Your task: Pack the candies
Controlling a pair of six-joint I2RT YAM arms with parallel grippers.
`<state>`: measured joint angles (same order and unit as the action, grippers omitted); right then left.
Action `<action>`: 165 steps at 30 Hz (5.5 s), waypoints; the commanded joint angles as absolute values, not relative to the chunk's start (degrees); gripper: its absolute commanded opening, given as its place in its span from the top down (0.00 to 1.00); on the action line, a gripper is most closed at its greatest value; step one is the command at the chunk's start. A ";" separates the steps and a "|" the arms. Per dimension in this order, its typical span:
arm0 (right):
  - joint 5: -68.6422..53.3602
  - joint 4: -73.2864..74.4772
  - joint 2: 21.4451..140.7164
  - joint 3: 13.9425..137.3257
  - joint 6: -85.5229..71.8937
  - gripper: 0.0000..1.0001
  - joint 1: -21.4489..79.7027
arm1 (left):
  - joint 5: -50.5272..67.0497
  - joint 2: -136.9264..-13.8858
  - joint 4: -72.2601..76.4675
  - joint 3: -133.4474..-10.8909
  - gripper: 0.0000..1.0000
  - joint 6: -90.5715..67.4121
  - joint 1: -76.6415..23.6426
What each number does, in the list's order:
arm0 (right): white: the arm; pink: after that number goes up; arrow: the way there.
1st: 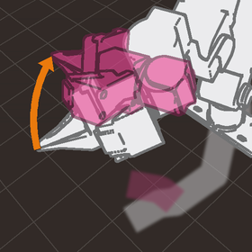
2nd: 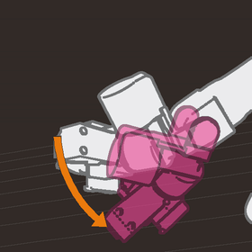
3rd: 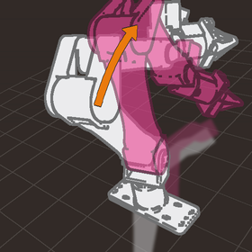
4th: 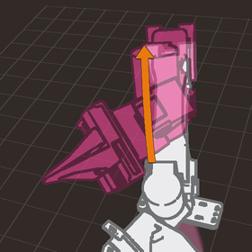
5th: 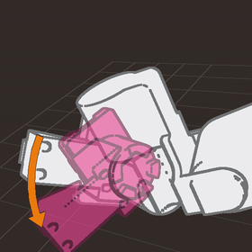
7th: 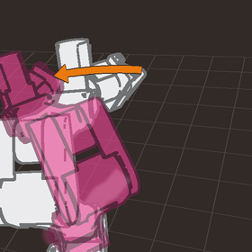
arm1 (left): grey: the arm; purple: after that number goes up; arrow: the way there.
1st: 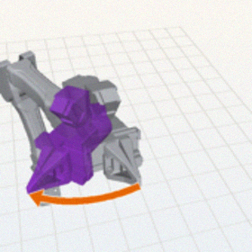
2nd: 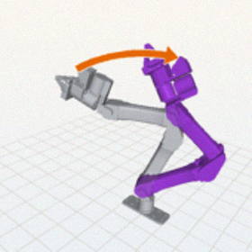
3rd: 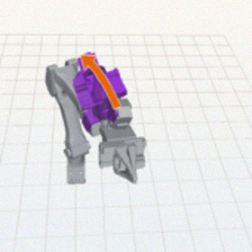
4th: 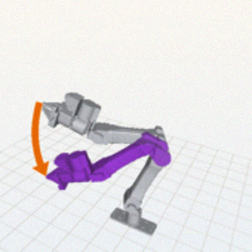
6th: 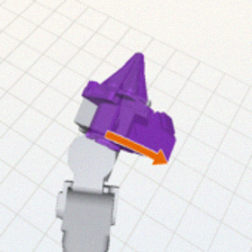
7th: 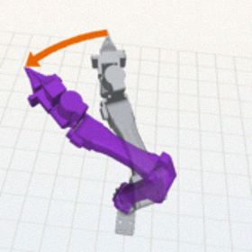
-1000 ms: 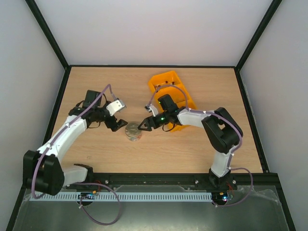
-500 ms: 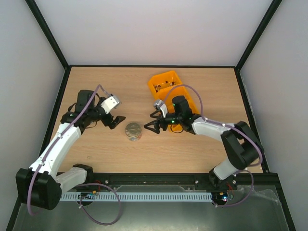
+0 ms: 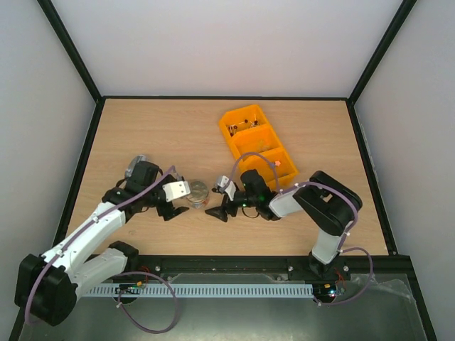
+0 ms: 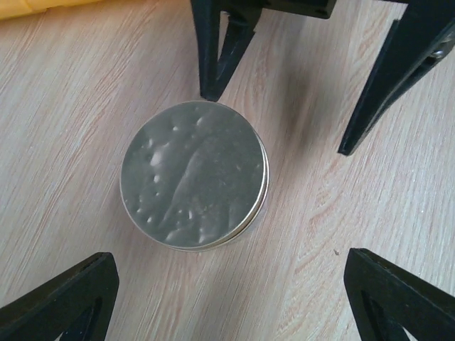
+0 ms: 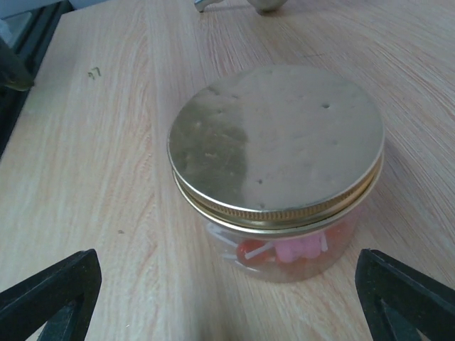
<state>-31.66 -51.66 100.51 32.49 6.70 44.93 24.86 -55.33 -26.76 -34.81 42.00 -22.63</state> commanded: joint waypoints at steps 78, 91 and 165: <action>-26.82 -72.20 117.19 33.71 13.73 0.61 48.87 | 4.47 -60.83 -8.99 -22.50 0.80 54.67 -25.06; -24.52 -70.84 117.68 35.33 11.03 0.63 48.87 | 16.68 -57.76 -11.19 -30.09 0.66 42.53 -36.39; -26.29 -69.70 117.25 33.01 9.86 0.87 48.95 | 0.00 -57.68 -7.81 -20.71 0.80 50.88 -29.88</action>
<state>-22.13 -73.60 117.43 35.40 9.93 48.27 6.72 -58.46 -1.56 -21.71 49.34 -34.24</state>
